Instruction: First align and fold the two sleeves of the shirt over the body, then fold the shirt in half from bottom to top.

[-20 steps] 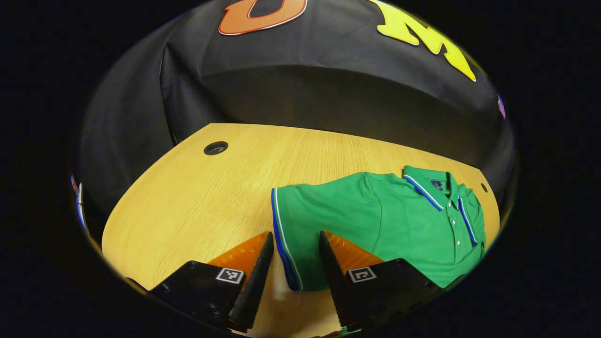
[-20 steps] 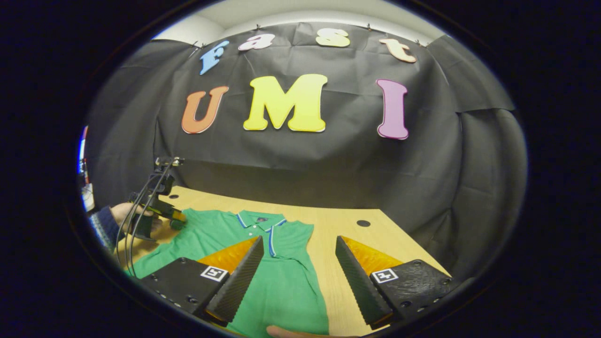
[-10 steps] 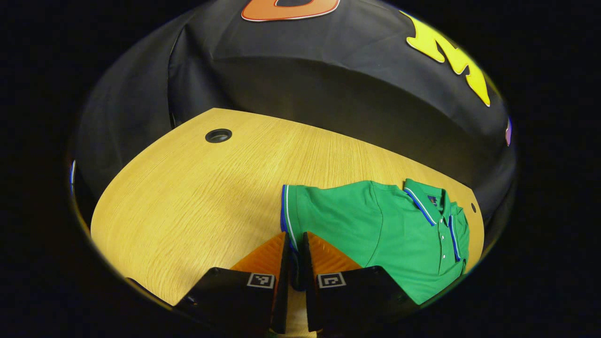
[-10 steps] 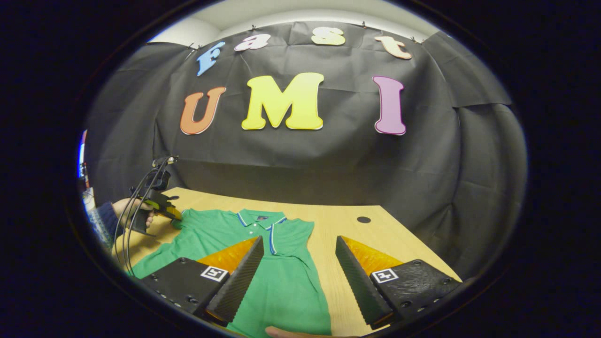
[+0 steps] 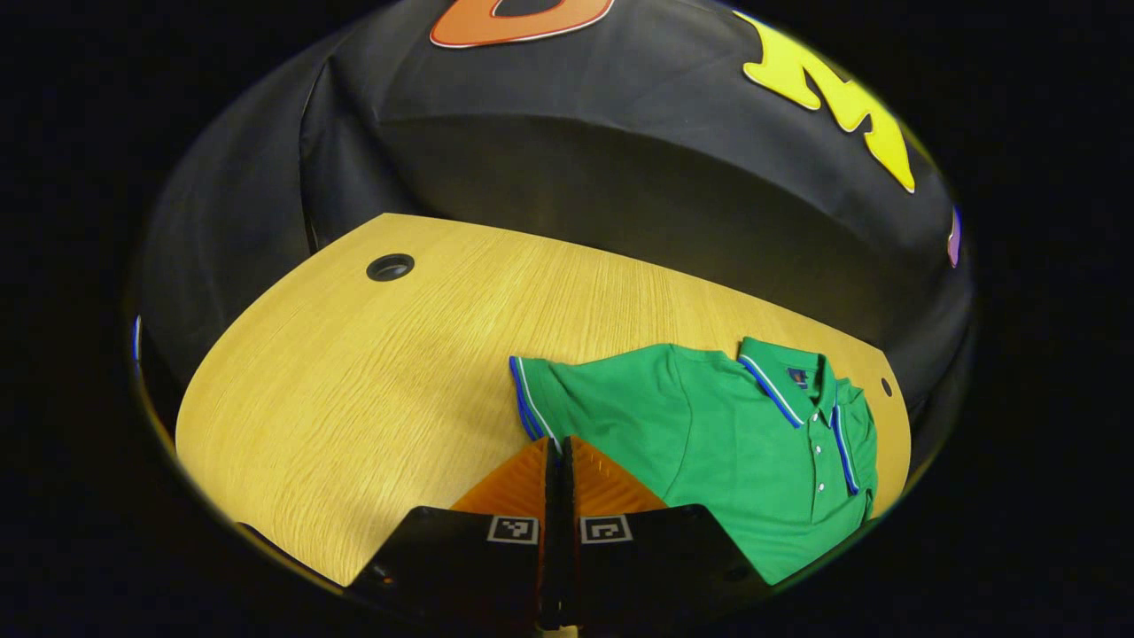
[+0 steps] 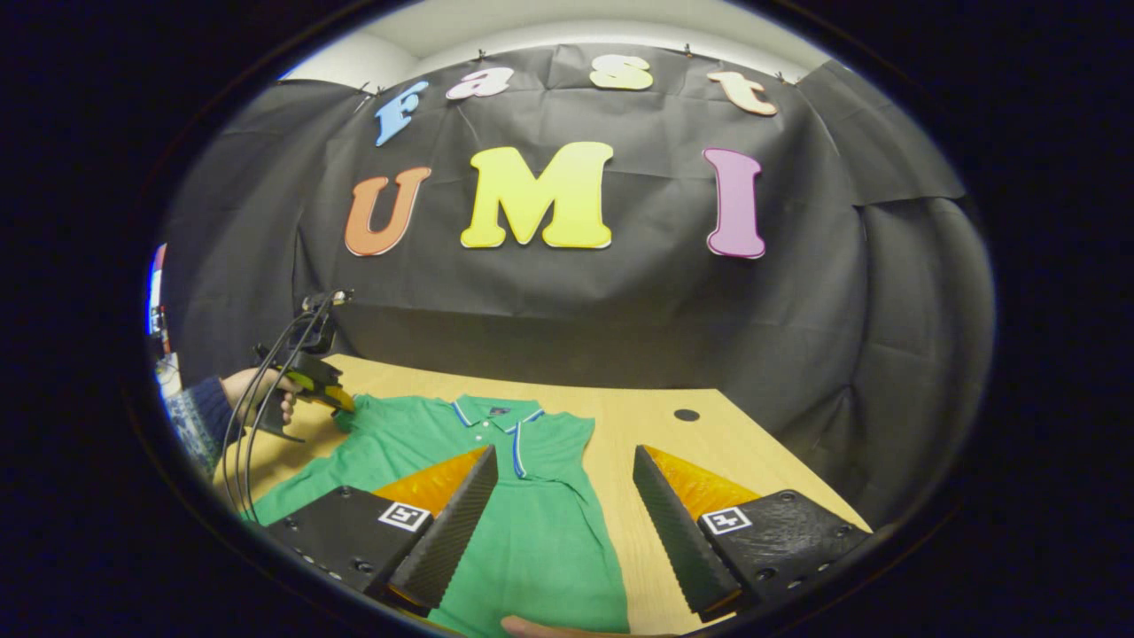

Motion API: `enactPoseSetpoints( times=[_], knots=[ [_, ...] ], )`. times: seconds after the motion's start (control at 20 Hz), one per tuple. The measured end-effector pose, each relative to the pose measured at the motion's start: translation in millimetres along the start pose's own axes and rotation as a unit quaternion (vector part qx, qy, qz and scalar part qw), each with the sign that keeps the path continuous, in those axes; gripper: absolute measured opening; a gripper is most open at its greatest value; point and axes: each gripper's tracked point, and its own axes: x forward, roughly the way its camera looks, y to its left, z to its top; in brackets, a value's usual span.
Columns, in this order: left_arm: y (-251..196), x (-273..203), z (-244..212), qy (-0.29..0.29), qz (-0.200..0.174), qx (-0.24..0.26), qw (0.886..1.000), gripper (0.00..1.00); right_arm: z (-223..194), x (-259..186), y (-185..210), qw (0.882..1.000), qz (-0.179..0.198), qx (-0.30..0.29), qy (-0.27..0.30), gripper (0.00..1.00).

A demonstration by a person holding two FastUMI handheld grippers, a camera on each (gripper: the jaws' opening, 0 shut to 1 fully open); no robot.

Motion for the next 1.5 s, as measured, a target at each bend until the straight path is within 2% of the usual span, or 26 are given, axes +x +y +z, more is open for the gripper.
enactPoseSetpoints(
  times=[0.3, 0.65, 0.9, 1.1, 1.25, 1.35, 1.45, 1.5],
  knots=[
    [-51.1, -28.3, 23.0, -0.024, -0.034, 0.038, 0.998, 0.03, -5.0, -2.3, -4.1, 1.000, -0.003, 0.010, 0.004, 0.97],
    [-124.7, -28.6, 6.5, -0.008, -0.074, 0.074, 0.994, 0.04, -10.9, -6.0, -11.6, 1.000, -0.004, 0.017, 0.007, 0.95],
    [-159.1, -22.9, -13.6, 0.002, -0.082, 0.105, 0.991, 0.04, -17.5, -8.3, -20.1, 1.000, -0.007, 0.020, 0.013, 0.95],
    [-172.1, -19.8, -23.7, 0.002, -0.069, 0.140, 0.988, 0.03, -26.2, -9.2, -21.7, 0.999, -0.005, 0.028, 0.023, 0.95],
    [-180.4, -20.8, -31.4, 0.007, -0.067, 0.144, 0.987, 0.04, -27.9, -13.3, -24.2, 0.999, -0.006, 0.032, 0.028, 0.95],
    [-180.1, -24.9, -32.4, 0.004, -0.065, 0.138, 0.988, 0.11, -28.0, -16.3, -24.9, 0.999, -0.007, 0.031, 0.027, 0.95],
    [-179.6, -36.4, -26.5, -0.019, -0.064, 0.147, 0.987, 0.42, -27.0, -23.3, -23.0, 0.999, -0.007, 0.036, 0.026, 0.97],
    [-175.1, -42.7, -24.0, -0.030, -0.053, 0.154, 0.986, 0.46, -26.3, -26.6, -21.6, 0.999, -0.005, 0.035, 0.026, 0.94]
  ],
)
